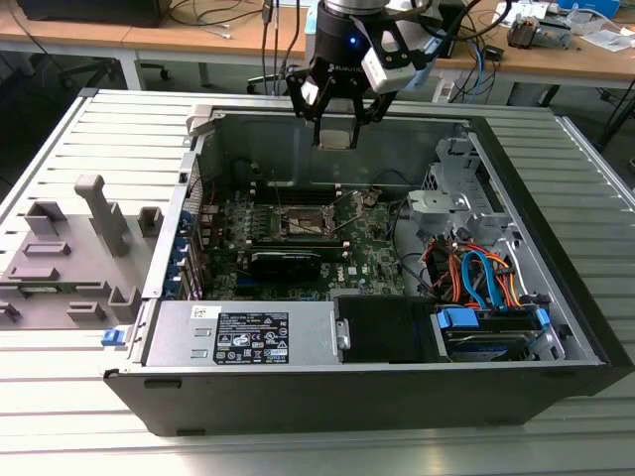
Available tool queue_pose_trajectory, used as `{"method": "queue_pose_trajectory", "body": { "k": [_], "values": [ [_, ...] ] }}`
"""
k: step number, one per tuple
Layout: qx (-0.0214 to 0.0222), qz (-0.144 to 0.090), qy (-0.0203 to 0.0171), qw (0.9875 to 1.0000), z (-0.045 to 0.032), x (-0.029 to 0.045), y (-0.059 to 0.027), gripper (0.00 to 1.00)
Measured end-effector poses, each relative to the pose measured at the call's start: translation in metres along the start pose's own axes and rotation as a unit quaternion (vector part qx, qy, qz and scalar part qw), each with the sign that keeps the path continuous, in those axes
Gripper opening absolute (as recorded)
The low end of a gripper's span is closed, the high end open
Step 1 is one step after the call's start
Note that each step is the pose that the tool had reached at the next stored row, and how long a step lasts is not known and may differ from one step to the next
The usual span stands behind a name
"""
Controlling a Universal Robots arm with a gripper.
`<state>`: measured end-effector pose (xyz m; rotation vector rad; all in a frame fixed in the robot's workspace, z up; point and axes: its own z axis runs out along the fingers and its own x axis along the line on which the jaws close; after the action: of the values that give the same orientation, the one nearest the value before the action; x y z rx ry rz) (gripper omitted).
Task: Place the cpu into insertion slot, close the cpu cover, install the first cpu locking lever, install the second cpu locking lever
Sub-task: 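Place the cpu into insertion slot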
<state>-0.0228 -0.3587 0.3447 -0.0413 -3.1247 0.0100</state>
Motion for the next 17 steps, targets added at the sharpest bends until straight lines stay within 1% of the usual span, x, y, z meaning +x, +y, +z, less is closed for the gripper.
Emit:
{"method": "queue_pose_trajectory", "body": {
  "k": [7, 8, 9, 10, 11, 12, 17],
  "values": [
    [0.0000, 0.000, 0.0000, 1.0000, 0.0013, 0.0001, -0.0004, 0.55],
    [-0.0067, 0.000, 0.0001, 1.0000, 0.0019, 0.0023, -0.0022, 0.55],
    [-0.0102, -0.014, 0.0002, 0.9998, 0.0022, 0.0035, -0.0036, 0.55],
    [-0.0159, -0.019, 0.0004, 0.9997, 0.0024, 0.0040, -0.0046, 0.55],
    [-0.0173, -0.019, 0.0004, 0.9997, 0.0025, 0.0041, -0.0047, 0.55],
    [-0.0177, -0.019, 0.0003, 0.9997, 0.0025, 0.0040, -0.0046, 0.55],
    [-0.0179, -0.019, 0.0004, 0.9997, 0.0032, 0.0040, -0.0046, 0.55]
  ]
}}
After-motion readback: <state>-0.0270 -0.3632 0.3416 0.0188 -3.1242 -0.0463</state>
